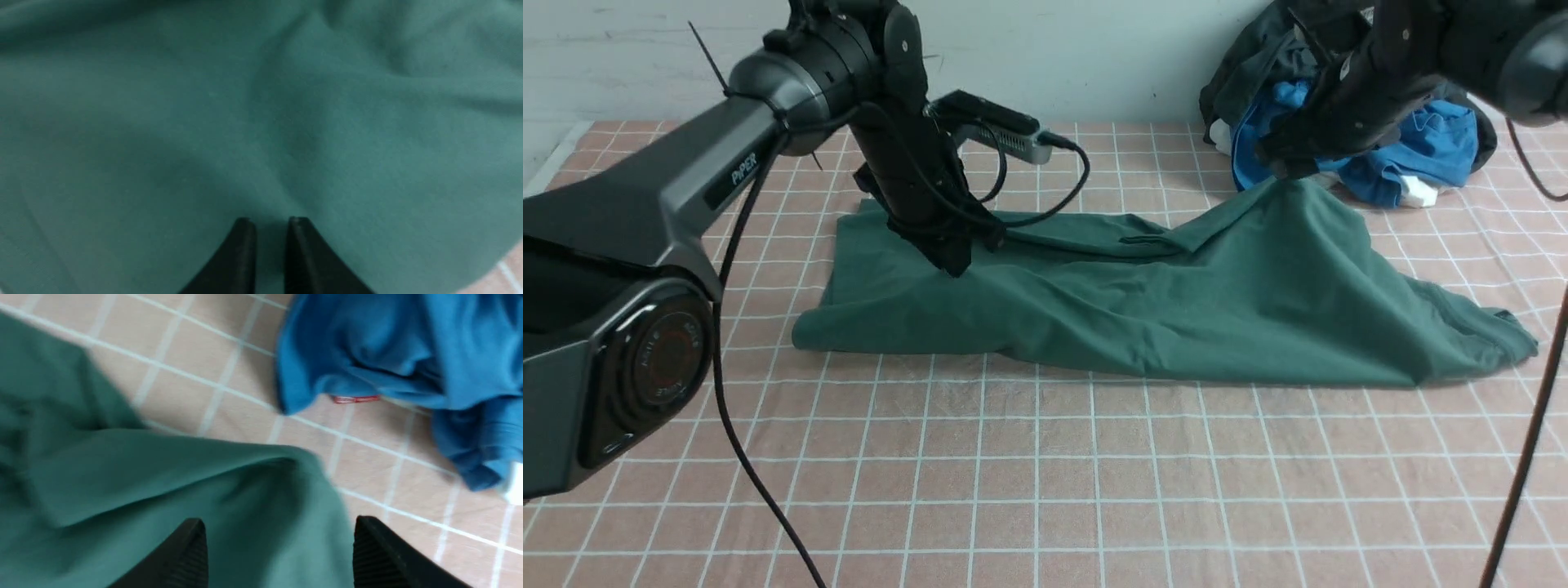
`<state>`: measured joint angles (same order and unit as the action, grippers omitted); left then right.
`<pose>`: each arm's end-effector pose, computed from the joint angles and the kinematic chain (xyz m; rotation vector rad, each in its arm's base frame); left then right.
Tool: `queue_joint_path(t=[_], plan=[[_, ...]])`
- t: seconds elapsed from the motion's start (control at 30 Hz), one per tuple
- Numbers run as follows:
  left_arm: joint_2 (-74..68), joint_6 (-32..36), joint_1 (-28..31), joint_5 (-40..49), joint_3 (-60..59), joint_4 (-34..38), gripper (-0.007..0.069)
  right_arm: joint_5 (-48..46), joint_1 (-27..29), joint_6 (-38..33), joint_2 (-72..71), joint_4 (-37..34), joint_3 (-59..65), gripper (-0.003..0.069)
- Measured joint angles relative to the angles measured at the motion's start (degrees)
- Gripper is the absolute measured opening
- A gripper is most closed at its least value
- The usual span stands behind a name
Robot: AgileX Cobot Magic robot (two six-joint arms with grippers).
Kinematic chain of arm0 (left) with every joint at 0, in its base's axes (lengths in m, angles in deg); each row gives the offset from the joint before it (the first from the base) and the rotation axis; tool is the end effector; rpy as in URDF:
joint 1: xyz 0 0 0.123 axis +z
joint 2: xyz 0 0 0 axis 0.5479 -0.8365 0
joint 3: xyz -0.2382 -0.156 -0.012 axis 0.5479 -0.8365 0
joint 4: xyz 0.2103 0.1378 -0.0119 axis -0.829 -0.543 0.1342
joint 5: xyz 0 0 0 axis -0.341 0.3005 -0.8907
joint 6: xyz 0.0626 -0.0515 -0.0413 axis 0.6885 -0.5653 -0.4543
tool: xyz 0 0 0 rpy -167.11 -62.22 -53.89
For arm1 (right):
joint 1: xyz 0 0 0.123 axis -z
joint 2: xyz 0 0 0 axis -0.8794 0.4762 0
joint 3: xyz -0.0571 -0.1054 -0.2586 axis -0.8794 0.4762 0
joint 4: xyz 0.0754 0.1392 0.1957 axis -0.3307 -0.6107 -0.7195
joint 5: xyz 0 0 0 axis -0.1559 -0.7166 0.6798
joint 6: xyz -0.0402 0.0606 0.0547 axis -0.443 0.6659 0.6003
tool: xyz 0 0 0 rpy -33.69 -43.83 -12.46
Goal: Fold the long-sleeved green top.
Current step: Use both arms to drag the lower edge of the fabric forward and fold it over the upper edge, then use the right arm to clamp the right edge of the fabric
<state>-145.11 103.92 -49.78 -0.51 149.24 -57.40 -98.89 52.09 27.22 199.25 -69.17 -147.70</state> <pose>0.4795 -0.1528 0.2150 0.8578 2.7260 -0.1522 0.4931 0.0707 0.2488 -0.3114 2.5561 -0.1422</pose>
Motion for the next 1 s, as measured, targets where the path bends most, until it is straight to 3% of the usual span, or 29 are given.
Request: queue_joint_path(t=[0.13,0.23,0.4,0.57,0.73,1.0], plan=[[-3.13,0.55,0.46,-0.05,0.00,-0.82,0.0005,-0.26,3.07,4.86,1.11,4.87,0.05,0.0448],[-5.46,0.15,1.23,-0.41,0.00,-1.70,-0.0003,-3.58,3.34,2.99,0.96,3.72,0.05,0.0449],[-6.04,0.12,1.67,-0.87,0.19,-2.07,-0.0003,-8.74,0.64,-7.96,1.21,-9.05,0.05,0.0449],[-5.98,0.12,1.67,-0.87,0.30,-2.34,-0.0003,-3.09,-2.68,-13.63,3.95,-19.92,0.05,0.0449],[-5.62,0.12,1.94,-0.87,0.30,-3.32,-0.0003,3.28,-3.56,-13.34,8.14,-21.39,0.05,0.0449],[-5.06,0.12,5.19,-0.41,0.08,-4.71,-0.0003,1.34,-3.70,-13.52,10.80,-24.40,0.05,0.0440]])
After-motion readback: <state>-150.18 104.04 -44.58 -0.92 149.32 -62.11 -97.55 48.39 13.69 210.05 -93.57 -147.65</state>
